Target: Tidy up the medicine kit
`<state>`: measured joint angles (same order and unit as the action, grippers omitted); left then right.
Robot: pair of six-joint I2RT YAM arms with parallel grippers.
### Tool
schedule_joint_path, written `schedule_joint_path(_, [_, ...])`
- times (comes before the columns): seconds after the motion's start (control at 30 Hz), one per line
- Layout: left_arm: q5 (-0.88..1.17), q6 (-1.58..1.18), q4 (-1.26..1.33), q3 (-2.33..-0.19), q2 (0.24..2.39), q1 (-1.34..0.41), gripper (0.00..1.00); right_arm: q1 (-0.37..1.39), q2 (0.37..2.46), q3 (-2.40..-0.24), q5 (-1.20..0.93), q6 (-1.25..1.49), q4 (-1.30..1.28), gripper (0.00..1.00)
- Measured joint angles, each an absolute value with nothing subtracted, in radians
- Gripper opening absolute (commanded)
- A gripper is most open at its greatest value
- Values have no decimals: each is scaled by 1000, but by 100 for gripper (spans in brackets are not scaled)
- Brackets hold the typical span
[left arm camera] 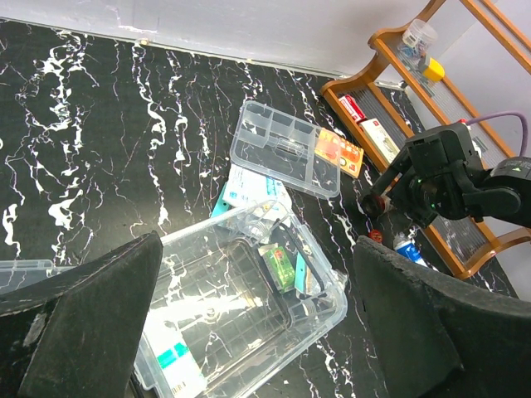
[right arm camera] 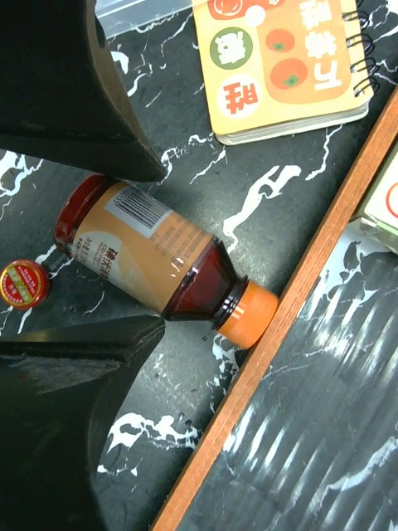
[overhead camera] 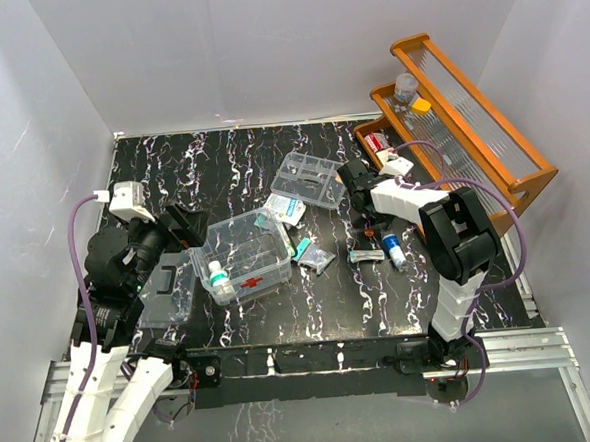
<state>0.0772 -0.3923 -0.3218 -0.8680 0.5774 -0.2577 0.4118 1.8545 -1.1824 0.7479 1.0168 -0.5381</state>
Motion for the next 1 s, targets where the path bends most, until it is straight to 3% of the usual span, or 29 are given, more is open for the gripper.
schedule_joint_path(0.17, [77, -393, -322, -868, 578, -258, 99, 410, 1840, -1137, 710, 1002, -459, 51])
schedule_joint_path(0.43, [77, -392, -322, -868, 581, -258, 99, 410, 1834, -1128, 640, 992, -402, 47])
schedule_joint_path(0.77, [80, -393, -324, -869, 597, -258, 99, 400, 1834, -1118, 540, 963, -332, 55])
schedule_joint_path(1.0, [83, -393, -335, -868, 599, -258, 99, 392, 1835, -1115, 512, 955, -332, 35])
